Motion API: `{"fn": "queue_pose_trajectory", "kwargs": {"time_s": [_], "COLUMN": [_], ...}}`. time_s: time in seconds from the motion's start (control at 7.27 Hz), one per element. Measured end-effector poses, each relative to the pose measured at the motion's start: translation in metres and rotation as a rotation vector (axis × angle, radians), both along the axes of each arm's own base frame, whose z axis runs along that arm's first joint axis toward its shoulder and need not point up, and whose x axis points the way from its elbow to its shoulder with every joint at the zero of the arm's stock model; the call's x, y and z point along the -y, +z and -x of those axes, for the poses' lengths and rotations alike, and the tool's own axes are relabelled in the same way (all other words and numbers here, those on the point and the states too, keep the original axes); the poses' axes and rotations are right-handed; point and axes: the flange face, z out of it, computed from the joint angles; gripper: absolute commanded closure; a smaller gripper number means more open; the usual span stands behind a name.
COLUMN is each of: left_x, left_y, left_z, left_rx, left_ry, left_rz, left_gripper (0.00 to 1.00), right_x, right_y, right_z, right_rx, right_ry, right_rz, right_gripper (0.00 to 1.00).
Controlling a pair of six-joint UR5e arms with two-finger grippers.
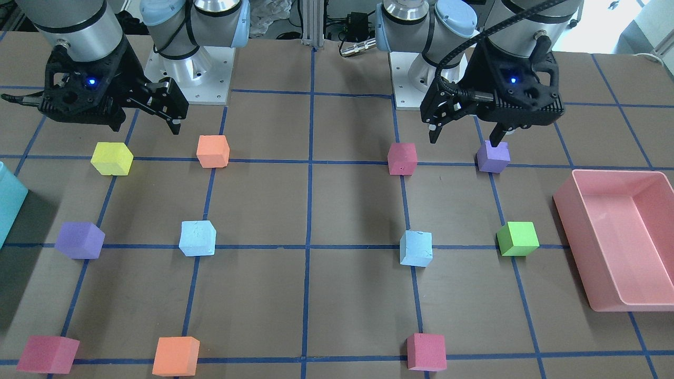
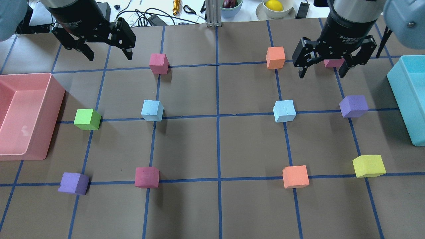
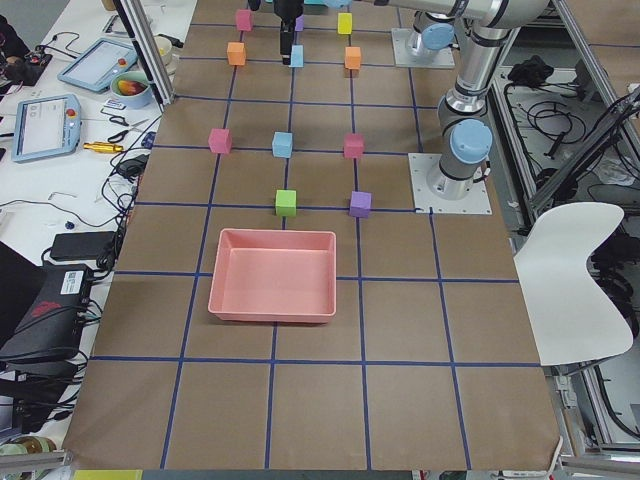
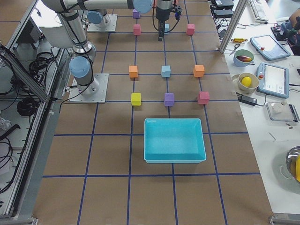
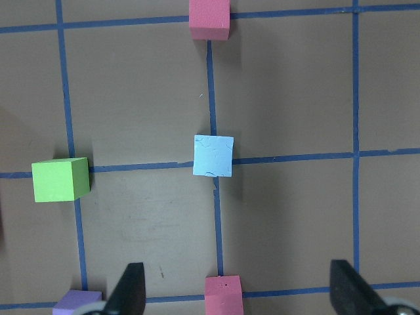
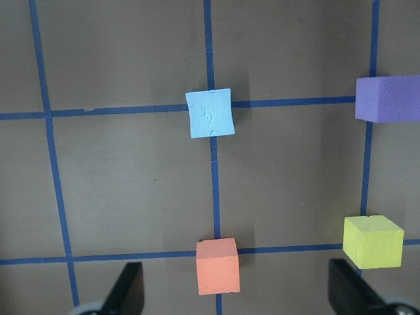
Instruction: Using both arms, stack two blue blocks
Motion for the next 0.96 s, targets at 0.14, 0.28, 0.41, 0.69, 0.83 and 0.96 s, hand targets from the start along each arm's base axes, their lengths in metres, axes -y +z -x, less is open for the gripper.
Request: {"fn": "queue_pose_trajectory", "kwargs": {"time_s": [0.14,0.28,0.41,0.69,0.83,0.96], "left_x": [-0.001,-0.002,-0.002,0.016,0.031,0.044], "left_y": [-0.002,-0.006,-0.015,-0.062,-0.106,-0.152], "left_z": [0.001,0.001,0.002,0.002,0.002,0.002], "left_rx": [0.002,0.003,0.003,-0.004,-0.007,-0.009], "left_ry": [-0.003,-0.004,-0.004,-0.005,-0.007,-0.010], "left_rz": [-0.005,-0.013,-0.030,-0.049,-0.031,-0.008], "left_gripper": [0.00,0.00,0.00,0.00,0.00,0.00], "right_x": [0.000,0.000,0.000,0.000,0.000,0.002], "right_y": [0.000,-0.001,-0.001,-0.001,-0.001,-0.003], "right_z": [0.000,0.000,0.000,0.000,0.000,0.000], "right_rx": [0.000,0.000,0.000,0.000,0.000,0.001], "right_ry": [0.000,0.000,-0.001,-0.001,-0.001,0.003], "right_rz": [-0.001,-0.001,-0.002,-0.002,-0.002,-0.003], "right_gripper": [0.00,0.00,0.00,0.00,0.00,0.00]}}
